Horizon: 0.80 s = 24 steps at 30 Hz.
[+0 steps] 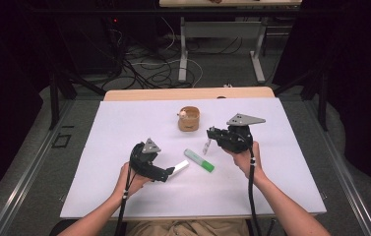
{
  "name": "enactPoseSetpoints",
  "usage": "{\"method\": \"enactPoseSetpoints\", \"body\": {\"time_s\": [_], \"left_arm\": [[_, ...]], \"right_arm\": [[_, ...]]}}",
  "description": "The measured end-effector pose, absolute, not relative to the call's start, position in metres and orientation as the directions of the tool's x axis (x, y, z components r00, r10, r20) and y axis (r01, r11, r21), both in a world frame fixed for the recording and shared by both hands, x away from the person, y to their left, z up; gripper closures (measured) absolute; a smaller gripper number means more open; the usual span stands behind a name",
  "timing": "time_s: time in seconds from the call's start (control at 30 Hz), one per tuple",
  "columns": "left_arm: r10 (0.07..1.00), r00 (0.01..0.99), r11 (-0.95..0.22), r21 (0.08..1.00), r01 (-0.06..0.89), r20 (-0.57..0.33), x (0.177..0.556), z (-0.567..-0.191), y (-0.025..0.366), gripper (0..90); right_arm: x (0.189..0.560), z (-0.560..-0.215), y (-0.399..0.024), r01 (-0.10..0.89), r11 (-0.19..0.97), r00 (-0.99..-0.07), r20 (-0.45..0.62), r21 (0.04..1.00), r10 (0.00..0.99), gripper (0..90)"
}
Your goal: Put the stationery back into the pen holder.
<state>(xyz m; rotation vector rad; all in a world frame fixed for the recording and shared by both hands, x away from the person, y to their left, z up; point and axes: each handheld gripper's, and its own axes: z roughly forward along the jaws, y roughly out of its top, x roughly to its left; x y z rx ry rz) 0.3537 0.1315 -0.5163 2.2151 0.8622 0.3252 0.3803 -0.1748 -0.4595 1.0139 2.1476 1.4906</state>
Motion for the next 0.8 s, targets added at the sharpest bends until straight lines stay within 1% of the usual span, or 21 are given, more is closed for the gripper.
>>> {"method": "enactPoseSetpoints", "body": {"time_s": [0.3, 0.4, 0.5, 0.8], "left_arm": [[0.668, 0.742, -0.514, 0.69, 0.51, -0.051, 0.347, -0.524, 0.138, 0.3], [0.66, 0.75, -0.53, 0.68, 0.506, -0.044, 0.349, -0.524, 0.138, 0.4], [0.663, 0.747, -0.514, 0.691, 0.508, -0.056, 0.35, -0.524, 0.137, 0.4], [0.663, 0.747, -0.514, 0.693, 0.506, -0.054, 0.349, -0.523, 0.136, 0.4]], "right_arm": [[0.385, -0.455, -0.176, 0.344, 0.211, -0.683, 0.089, 0.915, 0.725, 80.0], [0.387, -0.454, -0.175, 0.337, 0.22, -0.687, 0.079, 0.916, 0.722, 80.0], [0.389, -0.451, -0.173, 0.329, 0.221, -0.688, 0.072, 0.918, 0.722, 79.9], [0.396, -0.442, -0.169, 0.3, 0.206, -0.679, 0.057, 0.931, 0.732, 80.0]]}}
